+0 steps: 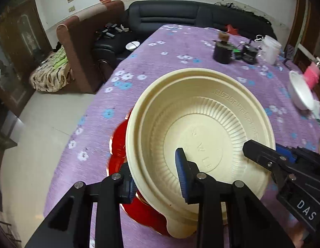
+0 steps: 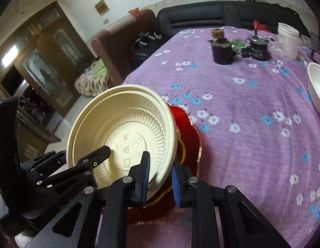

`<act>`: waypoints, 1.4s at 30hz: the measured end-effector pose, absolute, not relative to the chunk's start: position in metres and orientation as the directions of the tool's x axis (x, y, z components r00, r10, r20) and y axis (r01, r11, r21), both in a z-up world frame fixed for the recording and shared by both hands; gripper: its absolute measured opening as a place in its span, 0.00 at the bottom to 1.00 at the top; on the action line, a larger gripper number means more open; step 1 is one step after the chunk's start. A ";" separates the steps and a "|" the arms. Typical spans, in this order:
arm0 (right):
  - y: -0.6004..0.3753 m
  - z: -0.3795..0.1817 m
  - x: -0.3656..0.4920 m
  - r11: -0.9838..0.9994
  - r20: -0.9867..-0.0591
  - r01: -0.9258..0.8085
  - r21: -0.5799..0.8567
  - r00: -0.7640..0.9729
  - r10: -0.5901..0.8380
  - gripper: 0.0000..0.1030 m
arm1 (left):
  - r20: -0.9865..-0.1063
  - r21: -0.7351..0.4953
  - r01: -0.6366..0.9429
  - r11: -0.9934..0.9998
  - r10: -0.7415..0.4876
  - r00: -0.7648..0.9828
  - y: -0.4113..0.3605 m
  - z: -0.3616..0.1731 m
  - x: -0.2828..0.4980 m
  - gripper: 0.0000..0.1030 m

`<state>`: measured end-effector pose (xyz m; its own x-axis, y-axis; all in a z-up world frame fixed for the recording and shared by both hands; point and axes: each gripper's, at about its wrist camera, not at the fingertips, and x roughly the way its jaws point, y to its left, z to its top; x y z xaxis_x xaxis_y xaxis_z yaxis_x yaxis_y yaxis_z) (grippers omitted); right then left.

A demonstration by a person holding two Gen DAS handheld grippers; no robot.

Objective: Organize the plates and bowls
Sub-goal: 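Carry the cream bowl and lower it onto the white plate, then open the right gripper to release the cream bowl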

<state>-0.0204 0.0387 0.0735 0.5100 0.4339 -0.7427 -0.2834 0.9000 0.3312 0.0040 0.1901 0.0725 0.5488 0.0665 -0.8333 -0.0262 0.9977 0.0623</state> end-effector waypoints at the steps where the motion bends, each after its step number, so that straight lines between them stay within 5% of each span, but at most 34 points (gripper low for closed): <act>1: 0.041 0.071 -0.018 0.902 -0.749 -0.283 0.326 0.505 0.429 0.21 | -0.833 0.075 -0.028 0.997 0.078 0.548 0.192 0.070 0.007 0.32; 3: 0.045 0.068 -0.016 0.910 -0.758 -0.284 0.302 0.508 0.410 0.21 | -0.829 0.106 -0.022 0.994 0.101 0.550 0.193 0.067 0.008 0.34; 7: 0.054 0.065 -0.019 0.932 -0.763 -0.295 0.211 0.546 0.346 0.21 | -0.822 0.089 -0.008 0.996 0.078 0.564 0.196 0.067 0.005 0.56; 10: 0.065 0.062 -0.022 0.943 -0.763 -0.310 0.123 0.578 0.289 0.24 | -0.817 0.058 -0.022 0.998 0.060 0.573 0.202 0.069 0.003 0.61; 14: 0.075 0.059 -0.027 0.944 -0.754 -0.327 0.034 0.612 0.239 0.40 | -0.814 0.013 -0.042 0.999 0.035 0.580 0.214 0.072 -0.006 0.61; 21: 0.053 0.086 -0.041 0.940 -0.657 -0.310 0.146 0.679 0.326 0.60 | -0.791 -0.076 -0.062 0.995 -0.022 0.611 0.232 0.082 -0.036 0.64; 28: 0.051 0.109 -0.014 0.963 -0.637 -0.234 0.136 0.724 0.266 0.62 | -0.761 -0.128 -0.054 0.990 -0.063 0.646 0.236 0.095 -0.057 0.68; 36: 0.074 0.090 0.053 0.965 -0.771 -0.209 0.159 0.584 0.254 0.61 | -0.766 -0.145 -0.047 0.988 -0.082 0.638 0.240 0.091 -0.064 0.69; 42: 0.055 0.106 0.031 0.960 -0.701 -0.197 0.197 0.656 0.278 0.62 | -0.761 -0.134 -0.060 0.989 -0.064 0.646 0.242 0.092 -0.066 0.69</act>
<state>0.0307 0.0546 0.1056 0.6561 0.2783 -0.7014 -0.1971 0.9604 0.1967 -0.0662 0.2420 0.0916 0.6458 -0.0642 -0.7608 -0.0597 0.9891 -0.1342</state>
